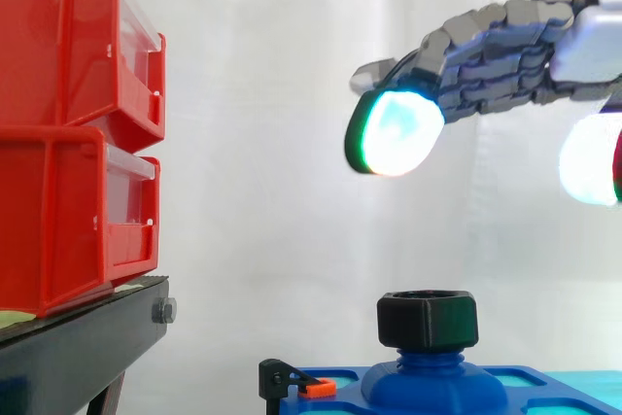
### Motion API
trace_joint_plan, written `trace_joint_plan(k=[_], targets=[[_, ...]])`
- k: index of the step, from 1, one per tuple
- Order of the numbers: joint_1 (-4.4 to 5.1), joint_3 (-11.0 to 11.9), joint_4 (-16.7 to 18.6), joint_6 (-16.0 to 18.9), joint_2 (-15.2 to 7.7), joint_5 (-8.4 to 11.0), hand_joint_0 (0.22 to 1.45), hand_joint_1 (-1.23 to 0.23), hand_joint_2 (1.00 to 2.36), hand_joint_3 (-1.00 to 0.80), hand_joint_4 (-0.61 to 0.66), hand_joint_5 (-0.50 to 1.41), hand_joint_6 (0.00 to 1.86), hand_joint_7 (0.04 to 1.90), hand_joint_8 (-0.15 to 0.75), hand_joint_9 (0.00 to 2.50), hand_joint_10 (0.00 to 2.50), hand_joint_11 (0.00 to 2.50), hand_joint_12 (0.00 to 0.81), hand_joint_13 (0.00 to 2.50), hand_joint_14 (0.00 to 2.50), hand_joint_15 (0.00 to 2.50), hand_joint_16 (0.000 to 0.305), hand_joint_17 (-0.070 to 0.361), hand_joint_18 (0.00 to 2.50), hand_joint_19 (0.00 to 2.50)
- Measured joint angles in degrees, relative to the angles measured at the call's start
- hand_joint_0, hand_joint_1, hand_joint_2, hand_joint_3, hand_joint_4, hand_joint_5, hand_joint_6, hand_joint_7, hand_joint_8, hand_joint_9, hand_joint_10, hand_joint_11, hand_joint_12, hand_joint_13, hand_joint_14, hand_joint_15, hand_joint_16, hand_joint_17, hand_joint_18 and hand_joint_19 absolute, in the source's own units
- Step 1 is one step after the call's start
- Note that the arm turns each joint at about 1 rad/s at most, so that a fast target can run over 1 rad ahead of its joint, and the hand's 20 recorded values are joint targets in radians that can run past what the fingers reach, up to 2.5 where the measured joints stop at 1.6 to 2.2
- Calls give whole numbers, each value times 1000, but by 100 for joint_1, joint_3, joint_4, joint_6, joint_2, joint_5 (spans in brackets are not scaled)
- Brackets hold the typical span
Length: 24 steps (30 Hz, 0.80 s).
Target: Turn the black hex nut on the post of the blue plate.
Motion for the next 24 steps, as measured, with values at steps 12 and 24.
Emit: trace_joint_plan(k=[12, 24], targets=[[-10, 57, 618, 87, -440, -70, 415, -861, 1000, -500, -146, -300, 501, 641, 95, 0, 0, 0, 313, 0, 0, 0, 48, 109, 0, 0], [-97, 57, 852, 4, -634, -109, 420, -818, 1000, -500, -99, -300, 501, 654, 104, 0, 0, 0, 317, 0, 0, 0, 48, 109, 0, 14]])
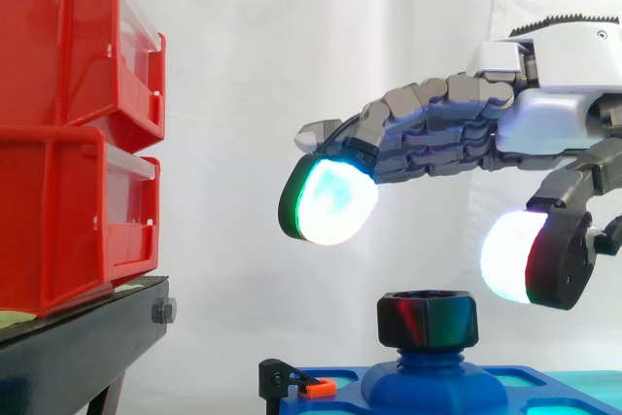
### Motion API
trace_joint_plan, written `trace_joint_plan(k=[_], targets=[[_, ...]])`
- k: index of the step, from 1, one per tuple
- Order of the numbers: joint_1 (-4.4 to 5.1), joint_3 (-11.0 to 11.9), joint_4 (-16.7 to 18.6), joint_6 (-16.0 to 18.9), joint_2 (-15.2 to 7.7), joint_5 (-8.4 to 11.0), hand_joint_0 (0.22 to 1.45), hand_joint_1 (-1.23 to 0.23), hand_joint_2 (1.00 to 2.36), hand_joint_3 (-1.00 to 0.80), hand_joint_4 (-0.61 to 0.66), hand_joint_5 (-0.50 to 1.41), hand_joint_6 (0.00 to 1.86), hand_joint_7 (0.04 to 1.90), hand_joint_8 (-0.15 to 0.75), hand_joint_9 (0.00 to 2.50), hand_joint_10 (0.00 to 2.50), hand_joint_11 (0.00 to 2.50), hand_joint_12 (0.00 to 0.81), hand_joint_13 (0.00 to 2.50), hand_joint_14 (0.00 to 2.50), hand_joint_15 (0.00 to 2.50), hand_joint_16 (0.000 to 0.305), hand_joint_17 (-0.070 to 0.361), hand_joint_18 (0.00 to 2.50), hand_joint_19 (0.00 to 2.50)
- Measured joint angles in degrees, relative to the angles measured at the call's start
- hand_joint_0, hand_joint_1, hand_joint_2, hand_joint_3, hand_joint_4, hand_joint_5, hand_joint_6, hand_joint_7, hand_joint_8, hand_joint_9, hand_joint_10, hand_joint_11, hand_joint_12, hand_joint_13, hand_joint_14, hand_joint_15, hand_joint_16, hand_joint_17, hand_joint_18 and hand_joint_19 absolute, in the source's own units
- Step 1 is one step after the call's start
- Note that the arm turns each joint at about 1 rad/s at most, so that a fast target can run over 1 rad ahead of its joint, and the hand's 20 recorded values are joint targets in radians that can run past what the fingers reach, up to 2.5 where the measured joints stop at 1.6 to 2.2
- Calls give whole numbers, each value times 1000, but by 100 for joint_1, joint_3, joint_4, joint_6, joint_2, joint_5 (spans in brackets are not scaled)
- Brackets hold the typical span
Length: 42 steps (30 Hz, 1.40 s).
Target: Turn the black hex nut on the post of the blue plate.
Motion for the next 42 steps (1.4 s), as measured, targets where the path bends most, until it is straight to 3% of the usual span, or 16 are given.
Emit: trace_joint_plan(k=[8, 26, 42], targets=[[-87, 0, 121, -19, -152, -97, 422, -805, 1000, -500, -73, -300, 501, 664, 111, 0, 0, 0, 318, 0, 0, 0, 48, 108, 0, 22], [-226, -1, 100, -58, -161, -278, 425, -798, 1000, -500, -57, -300, 502, 672, 117, 0, 0, 0, 317, 0, 0, 0, 48, 107, 0, 34], [-264, -4, 74, -112, -161, -301, 423, -778, 1000, -500, -45, -300, 502, 676, 122, 0, 0, 0, 319, 0, 0, 0, 48, 107, 0, 46]])
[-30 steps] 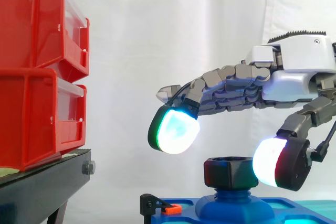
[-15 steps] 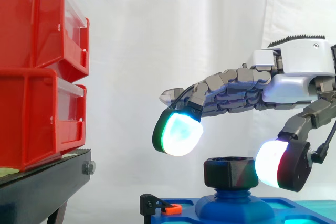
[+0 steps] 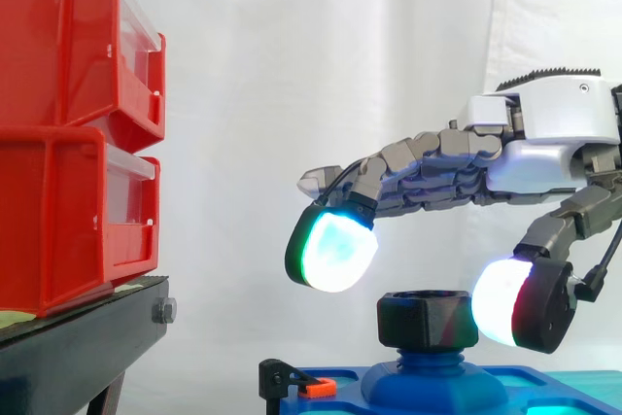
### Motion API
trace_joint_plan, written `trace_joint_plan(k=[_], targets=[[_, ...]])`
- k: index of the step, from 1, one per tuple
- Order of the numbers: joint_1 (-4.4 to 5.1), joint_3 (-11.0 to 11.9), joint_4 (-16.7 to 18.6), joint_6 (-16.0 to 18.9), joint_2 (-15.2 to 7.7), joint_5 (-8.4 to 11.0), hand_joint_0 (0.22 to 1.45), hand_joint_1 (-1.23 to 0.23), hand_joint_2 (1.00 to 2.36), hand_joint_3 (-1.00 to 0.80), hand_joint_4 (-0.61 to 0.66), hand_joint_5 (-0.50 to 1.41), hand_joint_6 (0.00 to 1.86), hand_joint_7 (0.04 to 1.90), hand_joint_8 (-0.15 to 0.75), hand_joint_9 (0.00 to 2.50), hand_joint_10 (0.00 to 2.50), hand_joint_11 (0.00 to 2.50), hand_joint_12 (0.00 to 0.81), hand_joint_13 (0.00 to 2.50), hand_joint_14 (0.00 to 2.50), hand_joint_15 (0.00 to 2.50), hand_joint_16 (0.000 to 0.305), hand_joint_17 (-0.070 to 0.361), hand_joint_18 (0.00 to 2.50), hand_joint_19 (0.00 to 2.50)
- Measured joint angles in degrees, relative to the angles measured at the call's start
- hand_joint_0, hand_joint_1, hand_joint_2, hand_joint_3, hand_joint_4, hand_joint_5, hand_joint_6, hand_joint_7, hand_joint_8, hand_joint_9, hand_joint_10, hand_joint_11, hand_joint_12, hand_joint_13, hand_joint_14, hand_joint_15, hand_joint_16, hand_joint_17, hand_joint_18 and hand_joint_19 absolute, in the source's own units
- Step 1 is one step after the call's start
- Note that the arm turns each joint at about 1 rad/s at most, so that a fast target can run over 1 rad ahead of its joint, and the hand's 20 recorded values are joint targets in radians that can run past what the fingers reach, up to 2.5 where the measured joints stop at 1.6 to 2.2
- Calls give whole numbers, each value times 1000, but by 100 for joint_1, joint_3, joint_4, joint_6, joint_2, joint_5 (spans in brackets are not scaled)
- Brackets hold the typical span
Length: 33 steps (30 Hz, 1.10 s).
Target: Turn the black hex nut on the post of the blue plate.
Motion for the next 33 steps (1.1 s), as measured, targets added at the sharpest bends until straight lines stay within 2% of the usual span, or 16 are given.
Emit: trace_joint_plan(k=[17, 33], targets=[[-43, -6, -36, -78, 0, -70, 421, -768, 1000, -500, -18, -300, 502, 686, 128, 0, 0, 0, 320, 0, 0, 0, 48, 108, 0, 64], [-80, -7, -75, -93, 0, -79, 418, -714, 1000, -500, 98, -300, 502, 750, 147, 0, 0, 0, 327, 0, 0, 6, 48, 109, 0, 88]])
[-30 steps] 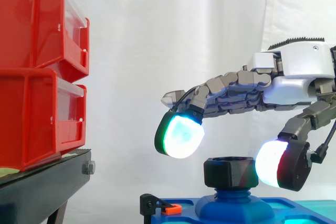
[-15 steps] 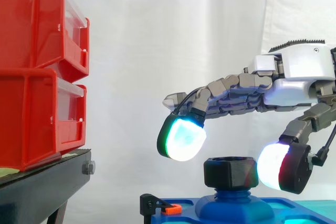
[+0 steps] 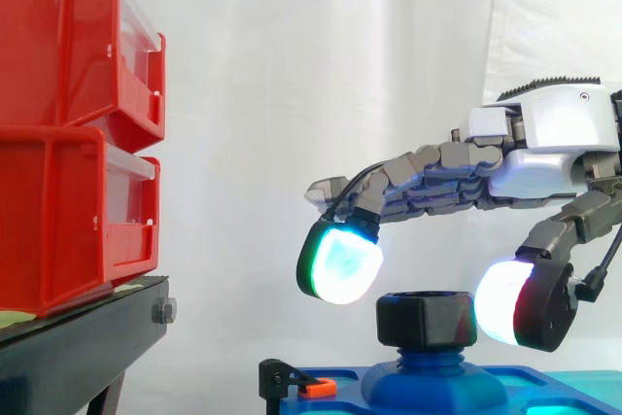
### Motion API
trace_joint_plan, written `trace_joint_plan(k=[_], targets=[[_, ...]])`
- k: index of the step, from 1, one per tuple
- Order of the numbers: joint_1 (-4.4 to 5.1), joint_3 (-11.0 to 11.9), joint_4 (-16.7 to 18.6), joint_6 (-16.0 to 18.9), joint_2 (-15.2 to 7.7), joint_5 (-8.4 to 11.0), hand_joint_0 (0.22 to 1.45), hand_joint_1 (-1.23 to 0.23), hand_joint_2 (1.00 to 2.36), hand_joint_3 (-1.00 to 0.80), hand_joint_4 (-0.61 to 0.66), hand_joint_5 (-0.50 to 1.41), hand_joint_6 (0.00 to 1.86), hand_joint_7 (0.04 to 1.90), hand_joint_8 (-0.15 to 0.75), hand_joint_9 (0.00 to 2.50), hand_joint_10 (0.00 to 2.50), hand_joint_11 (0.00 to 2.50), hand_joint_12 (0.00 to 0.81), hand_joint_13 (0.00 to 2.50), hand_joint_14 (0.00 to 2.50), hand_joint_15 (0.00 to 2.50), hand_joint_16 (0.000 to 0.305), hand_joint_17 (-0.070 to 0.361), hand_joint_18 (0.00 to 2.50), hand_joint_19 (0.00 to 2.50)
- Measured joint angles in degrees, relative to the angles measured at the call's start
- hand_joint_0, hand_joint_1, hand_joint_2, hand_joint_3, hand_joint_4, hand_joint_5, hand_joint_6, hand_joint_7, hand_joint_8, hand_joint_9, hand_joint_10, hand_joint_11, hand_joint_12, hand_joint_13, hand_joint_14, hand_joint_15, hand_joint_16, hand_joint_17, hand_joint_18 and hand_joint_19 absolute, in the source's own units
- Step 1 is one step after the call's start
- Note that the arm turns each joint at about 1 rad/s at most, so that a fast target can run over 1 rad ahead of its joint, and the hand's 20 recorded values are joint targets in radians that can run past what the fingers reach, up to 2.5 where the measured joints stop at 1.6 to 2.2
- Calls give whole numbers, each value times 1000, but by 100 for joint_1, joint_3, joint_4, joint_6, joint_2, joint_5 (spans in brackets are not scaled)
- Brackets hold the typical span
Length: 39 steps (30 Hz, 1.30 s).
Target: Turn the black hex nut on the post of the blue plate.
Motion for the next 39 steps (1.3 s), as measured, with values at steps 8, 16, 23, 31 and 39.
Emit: trace_joint_plan(k=[8, 16, 23, 31, 39], targets=[[-5, -1, -72, -5, 0, -23, 415, -692, 1000, -500, 124, -299, 502, 778, 150, 0, 0, 0, 328, 0, 0, 9, 48, 108, 0, 86], [-6, 1, -140, -4, 0, -32, 415, -686, 1000, -500, 132, -296, 502, 784, 152, 0, 0, 0, 328, 0, 0, 14, 48, 109, 0, 99], [-10, 0, -212, -2, 4, -52, 415, -679, 1000, -500, 140, -293, 502, 790, 153, 0, 0, 0, 327, 0, 0, 12, 49, 109, 0, 101], [-22, 0, -217, -5, 5, -108, 413, -689, 1000, -500, 154, -287, 502, 783, 161, 0, 0, 0, 331, 0, 0, 0, 49, 110, 0, 85], [-44, 2, -218, -5, 7, -210, 408, -670, 1000, -500, 160, -286, 502, 782, 165, 0, 0, 0, 333, 0, 1, 0, 49, 111, 0, 80]])
